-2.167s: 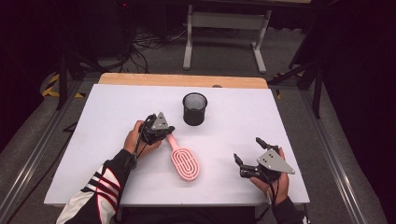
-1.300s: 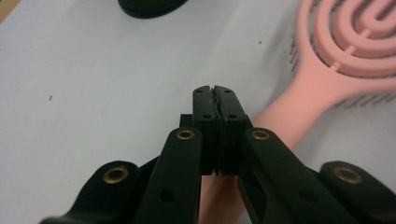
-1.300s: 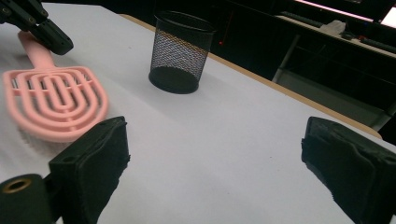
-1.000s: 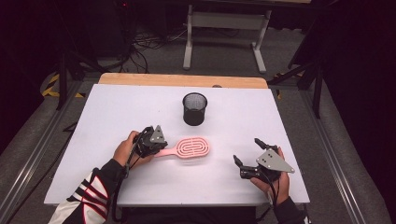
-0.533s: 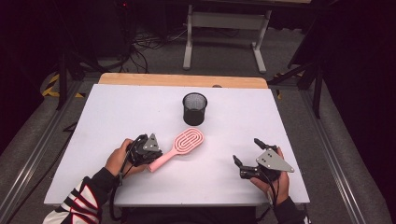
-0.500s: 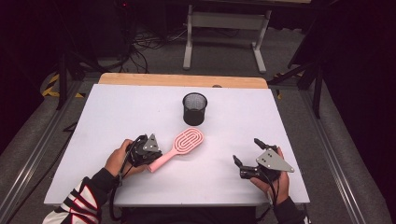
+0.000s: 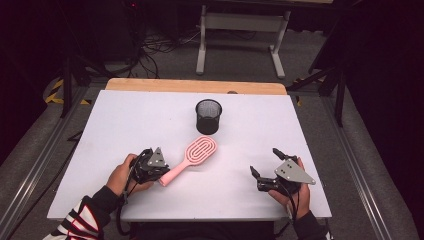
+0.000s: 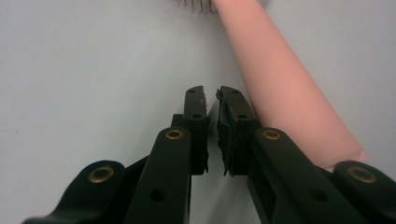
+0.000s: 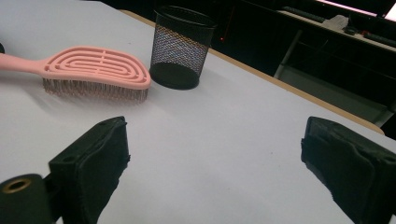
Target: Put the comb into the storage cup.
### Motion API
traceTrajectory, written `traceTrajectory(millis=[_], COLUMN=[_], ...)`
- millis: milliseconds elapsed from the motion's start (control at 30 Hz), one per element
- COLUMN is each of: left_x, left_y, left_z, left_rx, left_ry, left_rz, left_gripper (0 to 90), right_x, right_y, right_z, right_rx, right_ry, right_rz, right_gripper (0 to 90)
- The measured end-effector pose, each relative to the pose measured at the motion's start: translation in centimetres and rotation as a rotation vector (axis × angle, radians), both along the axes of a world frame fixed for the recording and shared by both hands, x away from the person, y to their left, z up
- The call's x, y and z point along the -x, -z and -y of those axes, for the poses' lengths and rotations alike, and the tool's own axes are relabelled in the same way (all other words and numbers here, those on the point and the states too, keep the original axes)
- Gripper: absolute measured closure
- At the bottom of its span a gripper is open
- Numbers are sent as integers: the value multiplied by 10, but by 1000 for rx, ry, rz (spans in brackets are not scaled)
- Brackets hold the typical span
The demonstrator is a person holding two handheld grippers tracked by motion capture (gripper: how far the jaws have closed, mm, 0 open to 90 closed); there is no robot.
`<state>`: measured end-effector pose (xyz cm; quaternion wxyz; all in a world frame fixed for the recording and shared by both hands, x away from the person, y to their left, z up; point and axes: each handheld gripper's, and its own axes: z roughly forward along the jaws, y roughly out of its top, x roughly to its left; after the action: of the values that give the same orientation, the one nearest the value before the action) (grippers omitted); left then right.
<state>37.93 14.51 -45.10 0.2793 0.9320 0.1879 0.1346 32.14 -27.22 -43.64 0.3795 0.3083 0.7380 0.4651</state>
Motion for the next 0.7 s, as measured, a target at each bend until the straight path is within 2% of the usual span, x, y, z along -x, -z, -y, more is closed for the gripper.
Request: traceTrajectory(millis=[67,133,233,300,400,433,467,500,567,633,667,700], left_x=[1,3,4,7,9,9,9,8,7,6,6,6], left_y=[0,-1,-4,-6,-11,-12,-13,-14,-16,-18,-19,-20], left_z=[-3,-6,-11,-16,-21,-21,-22,-22,-23,-23,-23,-23], left_rx=[9,12,31,63,85,97,103,119,144,180,208,227], left_ry=[3,-16,-22,-42,-74,-81,-97,-125,-149,-160,-159,-158], left_rz=[14,10,33,44,62,65,70,70,56,67,71,68], left_gripper=[811,802,791,755,585,585,545,481,326,263,192,192], right_x=[0,0,-1,-1,-1,-1,-1,-1,-1,-2,-2,-2], right_y=[0,0,0,0,0,0,0,0,0,0,0,0], right_z=[0,0,1,2,1,1,1,0,0,1,1,1], right_rx=[2,5,3,3,10,10,12,14,15,15,15,15], right_ry=[2,4,8,11,13,13,12,13,17,19,21,21], right_rz=[1,3,4,5,8,8,7,6,7,7,5,5], right_gripper=[83,83,83,83,83,83,83,83,83,83,83,83])
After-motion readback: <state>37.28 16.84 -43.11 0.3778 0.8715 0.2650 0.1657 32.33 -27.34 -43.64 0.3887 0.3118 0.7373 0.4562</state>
